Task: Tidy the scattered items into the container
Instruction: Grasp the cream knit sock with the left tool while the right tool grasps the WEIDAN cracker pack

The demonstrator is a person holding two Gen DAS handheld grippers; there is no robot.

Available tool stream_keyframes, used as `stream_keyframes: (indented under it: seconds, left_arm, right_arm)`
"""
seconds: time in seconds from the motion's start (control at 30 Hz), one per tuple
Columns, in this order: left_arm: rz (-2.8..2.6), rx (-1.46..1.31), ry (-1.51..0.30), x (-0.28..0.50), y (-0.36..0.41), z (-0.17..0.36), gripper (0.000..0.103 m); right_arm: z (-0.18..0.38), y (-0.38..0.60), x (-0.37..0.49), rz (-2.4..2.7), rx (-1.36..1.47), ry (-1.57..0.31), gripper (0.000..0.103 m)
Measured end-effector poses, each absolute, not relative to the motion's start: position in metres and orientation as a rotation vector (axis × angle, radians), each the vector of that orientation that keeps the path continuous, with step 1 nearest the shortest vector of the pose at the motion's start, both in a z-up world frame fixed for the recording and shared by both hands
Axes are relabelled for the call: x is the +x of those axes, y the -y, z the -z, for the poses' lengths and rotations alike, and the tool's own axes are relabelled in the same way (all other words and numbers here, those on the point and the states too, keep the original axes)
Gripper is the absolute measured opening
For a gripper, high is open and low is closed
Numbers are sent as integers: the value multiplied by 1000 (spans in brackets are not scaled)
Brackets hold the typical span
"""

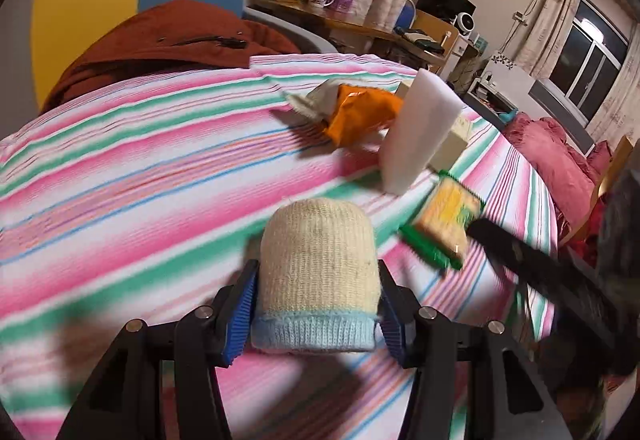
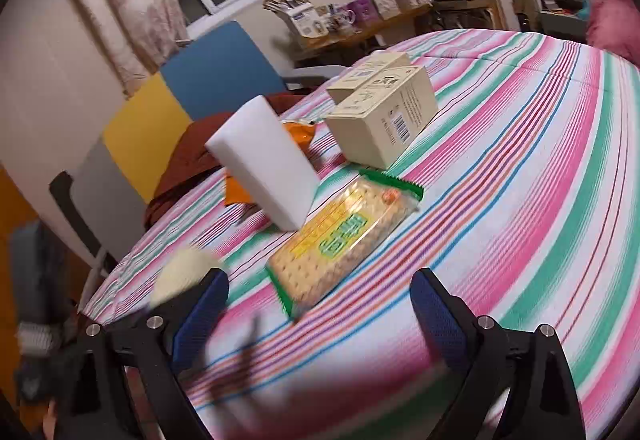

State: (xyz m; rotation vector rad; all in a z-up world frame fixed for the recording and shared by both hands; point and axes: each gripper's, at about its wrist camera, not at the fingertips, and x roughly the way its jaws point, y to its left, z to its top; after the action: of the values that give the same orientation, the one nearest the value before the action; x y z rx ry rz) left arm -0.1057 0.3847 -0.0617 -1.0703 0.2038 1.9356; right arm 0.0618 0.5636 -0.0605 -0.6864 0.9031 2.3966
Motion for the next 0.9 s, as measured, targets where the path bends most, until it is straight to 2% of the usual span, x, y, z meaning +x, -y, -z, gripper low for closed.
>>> stream_keyframes:
  seconds: [0.37,0.47,0.53,0.57,0.6,0.7,0.8,0.9]
  left_arm:
    - [-2011,-1033,-231,-63,-321,60,55]
    - [-2018,-1022,-230,-54,-306,60,55]
    - [-2017,-1014,-235,-47,-297,59,55]
    - [-2016,-1012,-236,-44,-293,59,55]
    - [-2013,-1010,-236,-42,-290,59,55]
    - [-1999,-999,-227,-34,-280,60,56]
    - [-1982,-993,-213,-31,-275,62,56]
    - [-1968,-993,-208,-31,-275,62,61]
  right_arm:
    - [58,-581,0,-2115,-873,-699,94]
    - [62,-578,-16,-2081,-956,-612,99]
    - [63,-576,-18,-2084,-975,-579,92]
    - [62,-575,-18,-2094,-985,-563,78]
    - [61,-573,-16,-2112,-1002,-539,69]
    - [58,-568,-5,-2201,-1052,-535,55]
    - [56,-556,8,-2354,-1107,-581,50]
    - [56,-534,20,-2471,-1175,-541,50]
